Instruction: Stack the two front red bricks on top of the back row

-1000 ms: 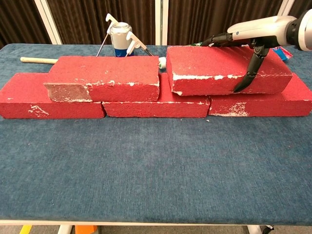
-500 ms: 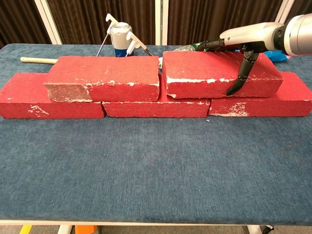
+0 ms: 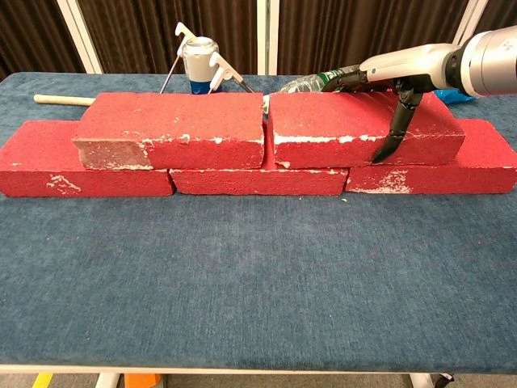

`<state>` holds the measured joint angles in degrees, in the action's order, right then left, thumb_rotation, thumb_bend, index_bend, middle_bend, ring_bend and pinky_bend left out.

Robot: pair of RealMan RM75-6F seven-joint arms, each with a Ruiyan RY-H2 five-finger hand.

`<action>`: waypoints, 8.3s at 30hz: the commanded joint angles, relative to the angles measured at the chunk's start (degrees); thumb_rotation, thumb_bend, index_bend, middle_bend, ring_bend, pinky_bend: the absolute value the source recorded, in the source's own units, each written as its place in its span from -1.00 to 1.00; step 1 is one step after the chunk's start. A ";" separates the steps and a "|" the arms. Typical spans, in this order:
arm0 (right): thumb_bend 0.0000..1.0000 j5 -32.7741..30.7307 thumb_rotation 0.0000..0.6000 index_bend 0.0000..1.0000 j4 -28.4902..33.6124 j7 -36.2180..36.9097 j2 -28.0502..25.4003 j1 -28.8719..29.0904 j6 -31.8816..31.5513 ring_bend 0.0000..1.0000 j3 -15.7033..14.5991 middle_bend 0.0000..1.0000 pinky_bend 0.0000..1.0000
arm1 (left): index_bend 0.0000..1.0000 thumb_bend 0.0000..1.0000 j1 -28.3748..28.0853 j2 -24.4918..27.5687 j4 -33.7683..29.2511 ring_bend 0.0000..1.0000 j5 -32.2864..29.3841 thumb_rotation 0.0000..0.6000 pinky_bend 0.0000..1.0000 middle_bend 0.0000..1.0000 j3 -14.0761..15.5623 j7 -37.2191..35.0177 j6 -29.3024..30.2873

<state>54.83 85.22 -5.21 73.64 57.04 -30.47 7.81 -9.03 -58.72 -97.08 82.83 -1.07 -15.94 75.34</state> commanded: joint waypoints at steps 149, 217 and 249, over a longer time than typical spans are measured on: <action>-1.00 -13.29 1.00 -1.00 3.55 -5.37 1.13 6.50 -3.48 -1.00 -2.94 -1.00 -0.98 | -0.98 -0.98 -0.18 0.40 3.48 -1.00 1.23 1.00 -1.00 -1.00 0.51 -8.70 -0.99; -1.00 -11.36 1.00 -1.00 2.03 -8.79 -4.18 -3.75 -10.58 -1.00 -2.27 -1.00 -1.00 | -0.98 -0.98 -0.62 0.04 1.73 -1.00 0.17 1.00 -1.00 -1.00 0.39 -5.70 -2.11; -1.00 7.08 1.00 -1.00 22.81 -7.54 -22.04 -19.10 -29.94 -1.00 -6.79 -1.00 -1.00 | -0.98 -0.98 1.23 -0.26 0.77 -1.00 -0.58 1.00 -1.00 -1.00 -0.65 -0.38 2.58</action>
<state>56.52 104.40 -14.02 54.84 42.68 -55.13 3.15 -8.22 -58.79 -95.95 82.29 -1.55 -17.29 77.08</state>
